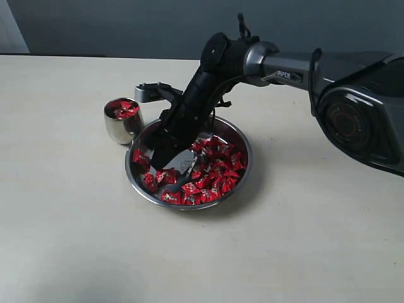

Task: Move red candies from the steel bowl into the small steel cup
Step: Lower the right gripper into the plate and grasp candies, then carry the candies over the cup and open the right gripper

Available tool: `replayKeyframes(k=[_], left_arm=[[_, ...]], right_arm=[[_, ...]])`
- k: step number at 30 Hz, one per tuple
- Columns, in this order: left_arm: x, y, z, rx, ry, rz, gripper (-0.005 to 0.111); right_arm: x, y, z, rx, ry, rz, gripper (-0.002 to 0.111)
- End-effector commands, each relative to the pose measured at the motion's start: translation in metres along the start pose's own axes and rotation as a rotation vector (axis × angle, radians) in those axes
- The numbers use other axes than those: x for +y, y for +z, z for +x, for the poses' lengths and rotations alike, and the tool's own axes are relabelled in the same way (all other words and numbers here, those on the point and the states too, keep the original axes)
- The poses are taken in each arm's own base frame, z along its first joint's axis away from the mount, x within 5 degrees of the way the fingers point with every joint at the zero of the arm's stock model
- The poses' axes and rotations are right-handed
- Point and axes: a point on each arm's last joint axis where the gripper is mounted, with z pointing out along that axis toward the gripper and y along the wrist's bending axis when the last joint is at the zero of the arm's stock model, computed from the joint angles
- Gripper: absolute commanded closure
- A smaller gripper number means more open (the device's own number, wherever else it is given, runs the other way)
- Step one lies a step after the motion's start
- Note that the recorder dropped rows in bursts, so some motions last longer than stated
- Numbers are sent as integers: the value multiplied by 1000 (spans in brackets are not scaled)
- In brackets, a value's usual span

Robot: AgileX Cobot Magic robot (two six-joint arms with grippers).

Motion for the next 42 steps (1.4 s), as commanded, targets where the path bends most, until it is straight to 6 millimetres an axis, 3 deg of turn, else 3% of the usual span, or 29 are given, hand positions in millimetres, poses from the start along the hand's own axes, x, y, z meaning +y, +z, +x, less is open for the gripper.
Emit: replayKeyframes(k=[1,6,16,27,34,42], left_arm=[[0,0,0,-11,0,5,106],[0,0,0,-11,0,5,106],[0,0,0,-11,0,5,106],[0,0,0,-11,0,5,106],[0,0,0,-11,0,5,106],[0,0,0,-11,0,5,106]], right_arm=[[-1,0,0,-1,-8,9,109],[2,-5,-2,-9,-17,14,109],[26,-47,-18,-122,-87,101,109],[34,-77,-48,-463,-58,210,109],[39,-76,-62,-607,-74,237,109],[37,-48,-67,-630,-84,209,109]])
